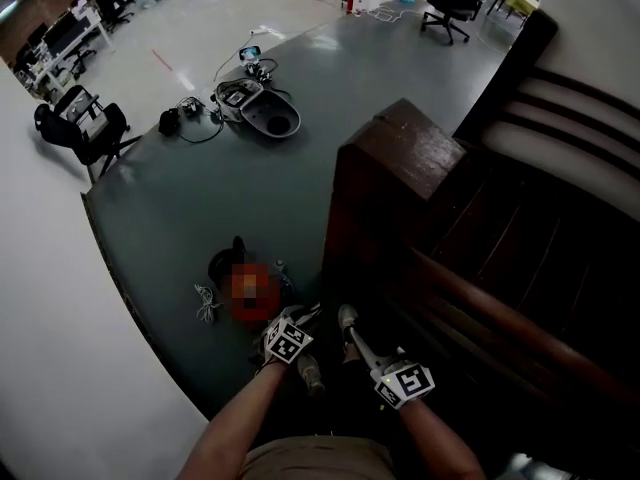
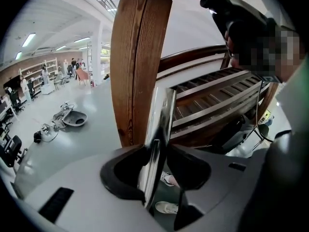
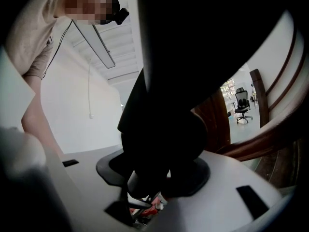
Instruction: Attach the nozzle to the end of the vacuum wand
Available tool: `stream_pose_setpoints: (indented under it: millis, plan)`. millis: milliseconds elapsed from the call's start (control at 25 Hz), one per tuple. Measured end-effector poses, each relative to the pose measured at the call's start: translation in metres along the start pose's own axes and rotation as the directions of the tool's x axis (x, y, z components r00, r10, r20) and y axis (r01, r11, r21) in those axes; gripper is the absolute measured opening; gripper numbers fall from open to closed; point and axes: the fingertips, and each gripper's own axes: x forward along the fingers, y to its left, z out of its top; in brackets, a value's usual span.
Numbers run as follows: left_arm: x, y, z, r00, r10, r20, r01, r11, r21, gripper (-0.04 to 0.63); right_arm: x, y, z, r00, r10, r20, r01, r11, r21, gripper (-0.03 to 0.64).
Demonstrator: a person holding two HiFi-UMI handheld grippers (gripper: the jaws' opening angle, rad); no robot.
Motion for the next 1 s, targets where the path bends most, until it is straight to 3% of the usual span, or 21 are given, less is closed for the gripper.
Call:
stream_pose_setpoints:
  millis: [400,680,1000]
  plan:
    - [-0.054,-0.018,-0.03,0.998,0.028,0.052,-0.027,0.999,-0.021,0.164,0.041,0.044,-0.04,0.994,0.088,-0.056,-0.088,0.996,0.001,0.188]
    - [-0.069,-0.034,-0.037,0.997,0.041,0.061,-0.04,0.999,-0.017,0.163,0.055,0.047,-0.087,0.983,0.127,-0.134,-0.129,0.992,-0.004,0.189]
    - [-0.08,-0.04,-0.047,0.996,0.064,0.058,-0.063,0.998,-0.019,0.163,0.06,0.058,-0.11,0.97,0.163,-0.182,-0.168,0.986,-0.013,0.188]
